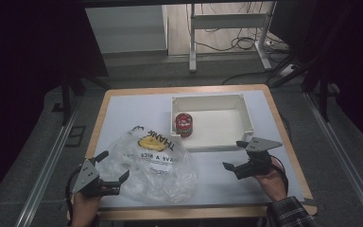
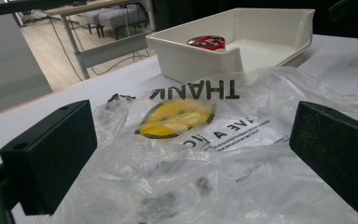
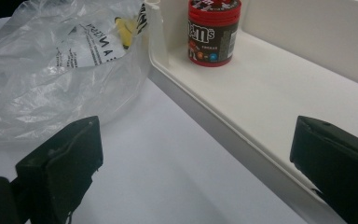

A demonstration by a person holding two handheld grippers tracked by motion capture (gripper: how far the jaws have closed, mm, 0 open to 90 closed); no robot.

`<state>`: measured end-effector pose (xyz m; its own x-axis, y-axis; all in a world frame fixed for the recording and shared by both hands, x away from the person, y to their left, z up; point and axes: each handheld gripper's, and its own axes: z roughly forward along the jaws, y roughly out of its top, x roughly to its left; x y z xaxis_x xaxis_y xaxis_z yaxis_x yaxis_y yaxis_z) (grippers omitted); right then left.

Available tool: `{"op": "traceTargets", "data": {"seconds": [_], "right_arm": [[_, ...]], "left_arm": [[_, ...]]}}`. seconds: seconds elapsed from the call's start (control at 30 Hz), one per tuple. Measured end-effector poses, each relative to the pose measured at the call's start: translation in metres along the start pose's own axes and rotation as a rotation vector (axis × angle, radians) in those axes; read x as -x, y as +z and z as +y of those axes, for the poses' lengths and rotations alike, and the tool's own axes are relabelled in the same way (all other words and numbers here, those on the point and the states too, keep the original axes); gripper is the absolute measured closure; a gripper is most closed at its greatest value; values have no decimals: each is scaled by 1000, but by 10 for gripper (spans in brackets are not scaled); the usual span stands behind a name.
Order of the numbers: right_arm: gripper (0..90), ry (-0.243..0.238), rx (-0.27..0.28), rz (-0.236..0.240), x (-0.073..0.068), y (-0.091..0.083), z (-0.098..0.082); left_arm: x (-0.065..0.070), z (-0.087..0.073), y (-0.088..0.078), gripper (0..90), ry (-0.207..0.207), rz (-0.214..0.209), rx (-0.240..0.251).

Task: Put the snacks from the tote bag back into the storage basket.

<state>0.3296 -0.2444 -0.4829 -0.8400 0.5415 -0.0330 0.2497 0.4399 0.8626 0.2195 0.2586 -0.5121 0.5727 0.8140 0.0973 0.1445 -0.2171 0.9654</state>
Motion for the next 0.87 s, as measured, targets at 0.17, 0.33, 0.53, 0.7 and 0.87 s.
{"op": "traceTargets", "data": {"seconds": [0.17, 0.33, 0.53, 0.7, 0.87], "right_arm": [[26, 6, 0, -11, 1, -6, -3], [26, 19, 8, -18, 2, -12, -6], [27, 41, 0, -27, 4, -19, -11], [26, 65, -14, -33, 4, -25, -15], [26, 79, 2, -25, 6, -28, -17]], "left_arm": [[0, 0, 0, 6, 0, 1, -1], [0, 0, -1, 6, 0, 3, -1], [1, 0, -1, 7, 0, 3, -1], [1, 0, -1, 6, 1, 3, 0], [1, 0, -1, 7, 3, 3, 1]]}}
